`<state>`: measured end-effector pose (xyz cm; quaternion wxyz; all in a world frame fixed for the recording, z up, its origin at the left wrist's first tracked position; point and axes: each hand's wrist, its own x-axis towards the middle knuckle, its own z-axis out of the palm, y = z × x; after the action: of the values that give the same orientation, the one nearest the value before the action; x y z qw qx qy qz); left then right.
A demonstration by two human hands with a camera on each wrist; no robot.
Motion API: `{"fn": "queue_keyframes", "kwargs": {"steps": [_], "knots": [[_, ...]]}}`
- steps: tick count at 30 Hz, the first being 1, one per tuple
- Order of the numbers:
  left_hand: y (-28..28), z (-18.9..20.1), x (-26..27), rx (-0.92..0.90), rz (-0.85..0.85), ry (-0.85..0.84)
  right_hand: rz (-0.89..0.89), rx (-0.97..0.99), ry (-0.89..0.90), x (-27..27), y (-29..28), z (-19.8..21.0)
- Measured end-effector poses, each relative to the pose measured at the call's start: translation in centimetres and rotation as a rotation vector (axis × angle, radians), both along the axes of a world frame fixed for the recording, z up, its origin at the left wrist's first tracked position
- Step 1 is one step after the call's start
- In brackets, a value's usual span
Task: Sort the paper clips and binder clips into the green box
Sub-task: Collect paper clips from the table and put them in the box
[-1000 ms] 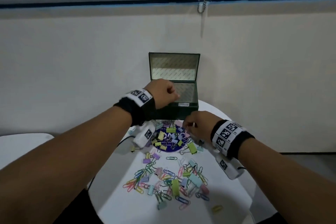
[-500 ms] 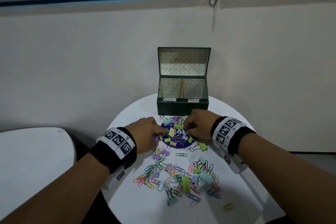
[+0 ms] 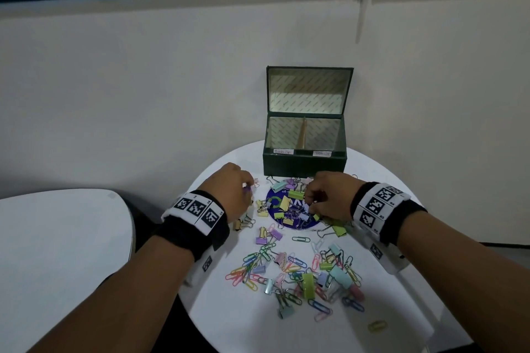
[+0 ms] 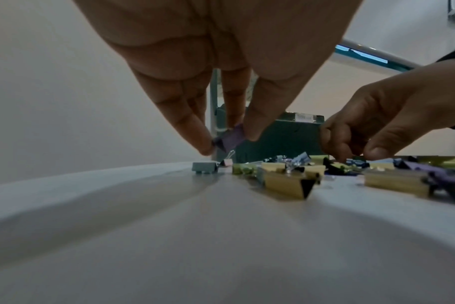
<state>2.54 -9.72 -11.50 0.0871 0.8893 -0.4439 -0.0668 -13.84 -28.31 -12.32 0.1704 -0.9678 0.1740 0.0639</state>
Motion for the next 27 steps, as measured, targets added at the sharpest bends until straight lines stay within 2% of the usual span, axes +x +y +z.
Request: {"fn": "queue_keyframes", "kwargs": {"steps": [4,9,11,13,16,20,24,27], "knots": [[0.1,-0.2,-0.3,0.051,-0.111,0.028,-0.021,0.005,-0.043,0.0,-0.2,-0.2],[0.1,0.2,-1.0,0.111,-0.218,-0.074,-0.034,-0.014,-0.164,-0.3,-0.1,0.0],[0.2,0.3,-0.9,0.079,-0.207,-0.13,-0.048,-0.001,-0.204,-0.5,0.1,0.3],[0.2,0.4,-1.2,0.002,-0.232,-0.112,-0.05,-0.008,-0.208,-0.7,0.2,0.7],[0.1,0.4,-1.9,0.057,-0.282,-0.041,0.005,-0.011,-0.164,-0.7,0.7,1.5],[-0.3,0.0,-2.3,0.123,-0.291,-0.06,0.082,0.102,-0.024,-0.6,2.8,2.4],[-0.3,-0.2,-2.2,0.106,-0.317,-0.031,0.221,-0.086,0.128,-0.4,5.2,1.9],[-0.1,-0.1,-2.3,0.136,-0.305,-0.03,0.233,-0.134,0.239,0.0,6.6,1.8]]}}
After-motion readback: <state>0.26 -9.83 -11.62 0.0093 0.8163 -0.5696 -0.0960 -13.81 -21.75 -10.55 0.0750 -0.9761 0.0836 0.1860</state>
